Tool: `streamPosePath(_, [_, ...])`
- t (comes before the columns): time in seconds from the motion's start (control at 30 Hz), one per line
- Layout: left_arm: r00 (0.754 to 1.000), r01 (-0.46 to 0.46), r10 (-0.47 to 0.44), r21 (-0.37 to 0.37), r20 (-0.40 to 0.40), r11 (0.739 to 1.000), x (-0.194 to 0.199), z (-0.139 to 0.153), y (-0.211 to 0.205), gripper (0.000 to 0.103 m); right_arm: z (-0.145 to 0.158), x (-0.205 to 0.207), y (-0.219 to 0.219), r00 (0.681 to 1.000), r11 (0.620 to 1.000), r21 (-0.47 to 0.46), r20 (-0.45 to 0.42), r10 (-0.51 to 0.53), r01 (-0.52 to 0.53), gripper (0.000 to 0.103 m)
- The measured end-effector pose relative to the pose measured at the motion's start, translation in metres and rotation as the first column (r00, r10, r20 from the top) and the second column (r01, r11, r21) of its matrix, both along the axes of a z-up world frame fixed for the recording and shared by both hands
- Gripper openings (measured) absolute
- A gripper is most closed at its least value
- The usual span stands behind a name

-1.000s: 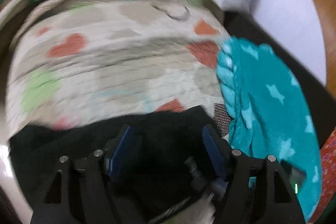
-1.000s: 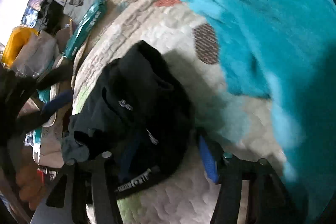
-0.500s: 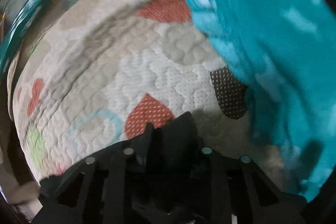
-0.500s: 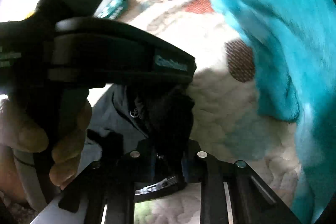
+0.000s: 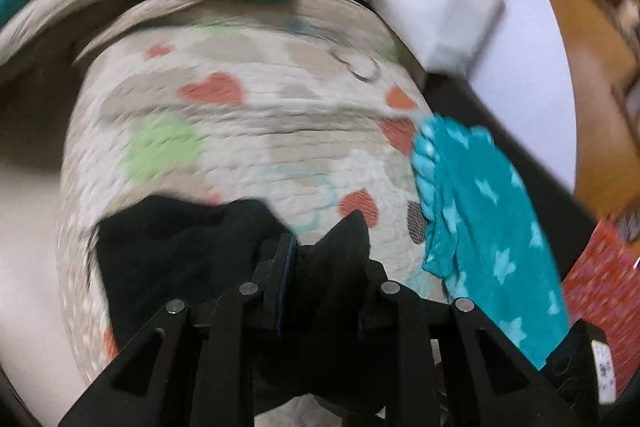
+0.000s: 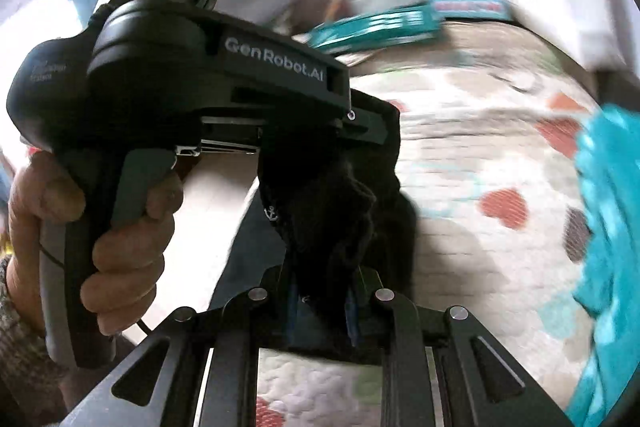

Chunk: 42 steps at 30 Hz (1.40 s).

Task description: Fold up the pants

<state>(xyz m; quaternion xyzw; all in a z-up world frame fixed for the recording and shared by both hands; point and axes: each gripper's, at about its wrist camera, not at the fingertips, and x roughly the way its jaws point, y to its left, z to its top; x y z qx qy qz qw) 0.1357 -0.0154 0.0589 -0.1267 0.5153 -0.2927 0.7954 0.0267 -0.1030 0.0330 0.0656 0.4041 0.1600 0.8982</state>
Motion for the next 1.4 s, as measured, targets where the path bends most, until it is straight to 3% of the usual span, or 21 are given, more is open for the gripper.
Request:
streamPosePath(0.13, [0.983,-0.157,0.139,-0.161,-0.116,0.974,0.002,-0.045,0.077,0.028,-0.016,-0.010,0.074,0.989,0.967,-0.211,0.010,0.150,-0.145,0.021])
streamPosePath(0.3, [0.921,-0.354,0.309,-0.178,-0.239,0.918,0.007,-0.095,0.143,0.033,-0.062,-0.011,0.129,0.963,0.868,-0.426,-0.023,0.269,-0.253,0.026])
streamPosePath(0.33, [0.910,-0.374,0.320,-0.194,-0.262,0.907,0.008,-0.100,0.151,0.033,-0.070,-0.014,0.137,0.957,0.845,-0.465,-0.020,0.289,-0.265,0.031])
streamPosePath(0.4, [0.887,-0.420,0.344,-0.228,-0.307,0.878,0.012,-0.104,0.168,0.033,-0.078,-0.024,0.149,0.941,0.810,-0.508,-0.005,0.338,-0.294,0.052])
streamPosePath(0.47, [0.870,-0.471,0.397,-0.253,-0.292,0.845,0.012,-0.099,0.180,0.038,-0.081,-0.031,0.157,0.927,0.790,-0.518,-0.013,0.376,-0.328,0.075])
streamPosePath(0.5, [0.862,-0.493,0.425,-0.259,-0.277,0.830,0.011,-0.094,0.185,0.040,-0.079,-0.037,0.160,0.919,0.780,-0.525,-0.008,0.395,-0.340,0.077])
streamPosePath(0.6, [0.866,-0.495,0.443,-0.280,-0.231,0.822,0.006,-0.080,0.185,0.040,-0.073,-0.060,0.165,0.897,0.743,-0.568,0.020,0.441,-0.353,0.078])
streamPosePath(0.7, [0.894,-0.445,0.409,-0.275,-0.181,0.852,-0.001,-0.069,0.173,0.040,-0.057,-0.084,0.147,0.884,0.733,-0.566,0.014,0.467,-0.378,0.078])
streamPosePath(0.8, [0.924,-0.379,0.350,-0.238,-0.153,0.894,-0.008,-0.066,0.152,0.041,-0.048,-0.092,0.117,0.901,0.741,-0.571,0.003,0.433,-0.354,0.078])
streamPosePath(0.87, [0.933,-0.358,0.336,-0.221,-0.132,0.907,-0.011,-0.067,0.140,0.041,-0.038,-0.090,0.095,0.927,0.768,-0.563,0.009,0.375,-0.305,0.078])
streamPosePath(1.0, [0.945,-0.318,0.290,-0.212,-0.152,0.924,-0.009,-0.081,0.121,0.045,-0.016,-0.055,0.049,0.982,0.875,-0.462,0.045,0.183,-0.142,0.078])
streamPosePath(1.07, [0.929,-0.343,0.332,-0.042,-0.163,0.939,-0.004,-0.096,0.115,0.050,-0.008,-0.027,0.029,0.996,0.932,-0.358,0.039,0.077,-0.058,0.078])
streamPosePath(1.1, [0.905,-0.387,0.394,0.072,-0.161,0.919,-0.003,-0.106,0.118,0.065,-0.007,-0.014,0.023,0.999,0.949,-0.315,0.028,0.038,-0.027,0.078])
streamPosePath(1.13, [0.882,-0.424,0.436,0.102,-0.180,0.900,-0.004,-0.113,0.126,0.071,-0.007,-0.007,0.020,1.000,0.957,-0.291,0.017,0.013,-0.008,0.078])
streamPosePath(1.2, [0.844,-0.470,0.476,0.089,-0.248,0.878,-0.005,-0.121,0.142,0.075,-0.012,0.016,0.015,0.999,0.969,-0.246,-0.019,-0.043,0.037,0.078])
streamPosePath(1.4, [0.806,-0.510,0.467,-0.025,-0.363,0.860,-0.008,-0.127,0.163,0.075,-0.023,0.064,0.030,0.992,0.979,-0.193,-0.090,-0.087,0.068,0.078])
